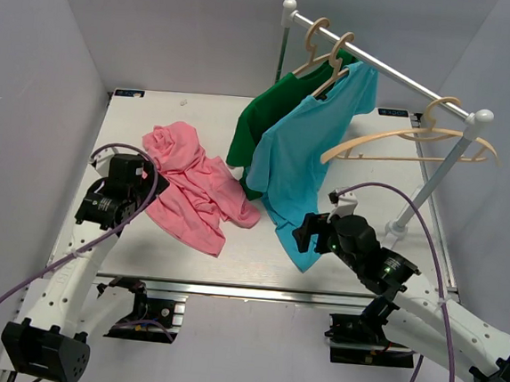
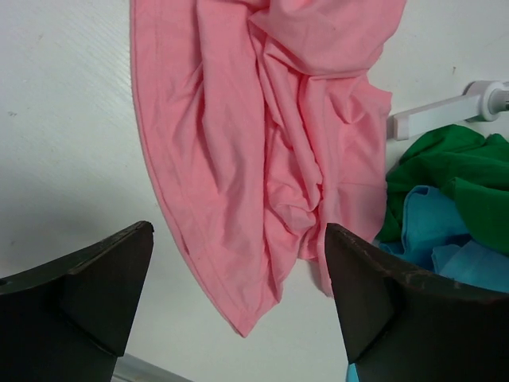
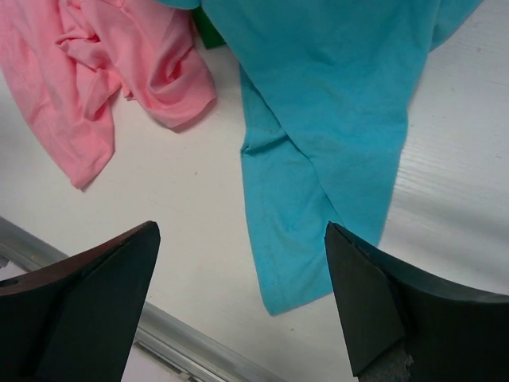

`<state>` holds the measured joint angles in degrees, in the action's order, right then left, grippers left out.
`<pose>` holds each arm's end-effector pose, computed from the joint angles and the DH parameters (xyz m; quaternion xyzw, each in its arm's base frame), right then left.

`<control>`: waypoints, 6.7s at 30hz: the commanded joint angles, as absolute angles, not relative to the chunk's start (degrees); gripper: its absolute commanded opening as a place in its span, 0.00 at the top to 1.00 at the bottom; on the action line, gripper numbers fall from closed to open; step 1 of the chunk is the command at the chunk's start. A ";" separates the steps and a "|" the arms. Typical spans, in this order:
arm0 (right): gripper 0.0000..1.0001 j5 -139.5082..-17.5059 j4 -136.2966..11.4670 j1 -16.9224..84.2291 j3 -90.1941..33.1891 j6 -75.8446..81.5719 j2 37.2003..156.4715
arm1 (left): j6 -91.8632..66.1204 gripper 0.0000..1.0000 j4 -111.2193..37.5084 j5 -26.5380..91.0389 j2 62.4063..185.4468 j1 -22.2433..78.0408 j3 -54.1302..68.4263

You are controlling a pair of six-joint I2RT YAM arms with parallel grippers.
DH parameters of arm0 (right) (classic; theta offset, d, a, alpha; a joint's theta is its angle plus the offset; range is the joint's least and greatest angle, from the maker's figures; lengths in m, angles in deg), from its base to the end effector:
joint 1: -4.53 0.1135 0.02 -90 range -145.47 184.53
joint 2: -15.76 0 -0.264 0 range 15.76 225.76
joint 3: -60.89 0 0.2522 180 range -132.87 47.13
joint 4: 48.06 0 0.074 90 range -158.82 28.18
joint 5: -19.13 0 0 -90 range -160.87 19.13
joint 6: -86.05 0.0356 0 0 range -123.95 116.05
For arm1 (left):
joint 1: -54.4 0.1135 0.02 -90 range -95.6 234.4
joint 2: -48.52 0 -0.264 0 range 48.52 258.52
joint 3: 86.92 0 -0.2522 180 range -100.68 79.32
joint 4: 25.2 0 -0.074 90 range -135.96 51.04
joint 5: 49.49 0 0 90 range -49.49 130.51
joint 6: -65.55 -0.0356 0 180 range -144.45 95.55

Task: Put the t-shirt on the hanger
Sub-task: Flatten out the T-shirt at the center of the board.

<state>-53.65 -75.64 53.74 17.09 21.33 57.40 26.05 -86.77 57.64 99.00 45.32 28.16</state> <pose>0.1205 0.1235 0.2521 -0.0950 0.8342 0.2189 0.4971 0.1693 -0.0164 0.3009 -0.3764 0.8417 -0.0592 0.3825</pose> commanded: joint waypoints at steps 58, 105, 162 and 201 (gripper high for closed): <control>1.00 -46.69 -54.69 77.29 -11.66 2.65 82.75 | 5.87 1.00 -75.00 46.85 107.70 48.95 1.36; 0.11 -47.81 -71.57 71.25 -2.35 25.05 90.46 | 25.47 0.02 -81.78 40.60 102.66 48.95 49.43; 0.34 -55.59 -71.04 63.59 -18.32 16.00 106.79 | 23.53 0.02 -80.99 45.29 123.78 49.84 23.30; 0.94 -76.41 -67.88 57.09 -26.96 17.49 128.79 | 42.77 0.77 -92.13 65.91 122.62 -16.71 39.40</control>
<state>-76.89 -69.00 56.99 -26.97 17.04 130.56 39.21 -89.35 60.89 125.47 -16.60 37.78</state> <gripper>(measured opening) 0.089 0.326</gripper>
